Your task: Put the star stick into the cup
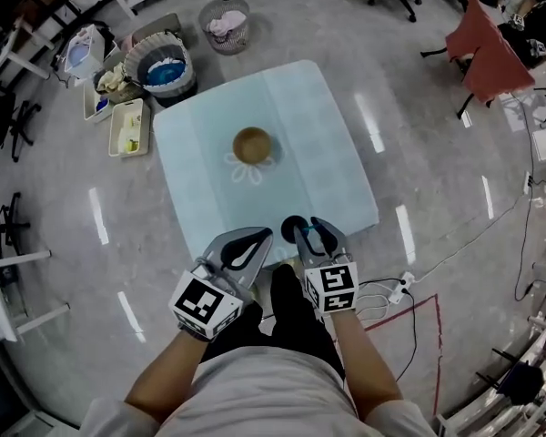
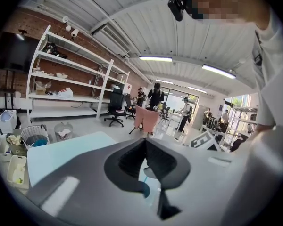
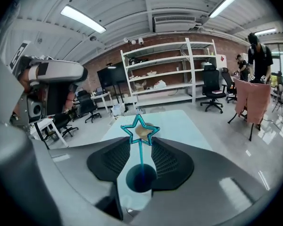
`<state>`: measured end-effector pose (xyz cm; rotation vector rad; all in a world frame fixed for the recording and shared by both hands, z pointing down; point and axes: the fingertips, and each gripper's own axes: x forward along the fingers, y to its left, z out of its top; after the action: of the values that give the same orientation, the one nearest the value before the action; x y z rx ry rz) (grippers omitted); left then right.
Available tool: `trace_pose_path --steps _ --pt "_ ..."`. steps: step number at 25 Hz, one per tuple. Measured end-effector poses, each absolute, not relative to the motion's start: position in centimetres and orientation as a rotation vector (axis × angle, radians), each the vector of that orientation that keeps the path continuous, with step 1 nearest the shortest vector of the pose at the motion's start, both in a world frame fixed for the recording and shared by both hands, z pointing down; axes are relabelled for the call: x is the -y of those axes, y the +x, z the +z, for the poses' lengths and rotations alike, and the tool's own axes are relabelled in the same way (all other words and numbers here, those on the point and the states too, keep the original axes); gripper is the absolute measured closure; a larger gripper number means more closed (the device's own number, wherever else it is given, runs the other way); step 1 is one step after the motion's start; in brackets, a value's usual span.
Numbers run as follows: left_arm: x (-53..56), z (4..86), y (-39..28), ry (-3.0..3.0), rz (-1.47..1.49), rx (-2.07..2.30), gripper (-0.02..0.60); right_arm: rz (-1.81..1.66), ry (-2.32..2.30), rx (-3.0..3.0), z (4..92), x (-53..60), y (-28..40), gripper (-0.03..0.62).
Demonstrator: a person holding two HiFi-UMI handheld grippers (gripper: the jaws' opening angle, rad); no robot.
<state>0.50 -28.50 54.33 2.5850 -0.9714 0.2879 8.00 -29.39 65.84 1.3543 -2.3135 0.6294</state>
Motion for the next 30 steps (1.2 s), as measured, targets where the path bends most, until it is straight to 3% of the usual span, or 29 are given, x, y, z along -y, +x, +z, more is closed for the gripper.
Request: trace_pose_path --steps 20,30 --pt "29.9 57.9 0.2 2.482 0.300 0.989 0.575 0.763 1.185 2.151 72.9 28.9 7.5 0.437" --pt "29.2 58.0 0.2 2.487 0.295 0.954 0.575 0.768 1.287 2.119 71.3 28.4 8.5 0.439"
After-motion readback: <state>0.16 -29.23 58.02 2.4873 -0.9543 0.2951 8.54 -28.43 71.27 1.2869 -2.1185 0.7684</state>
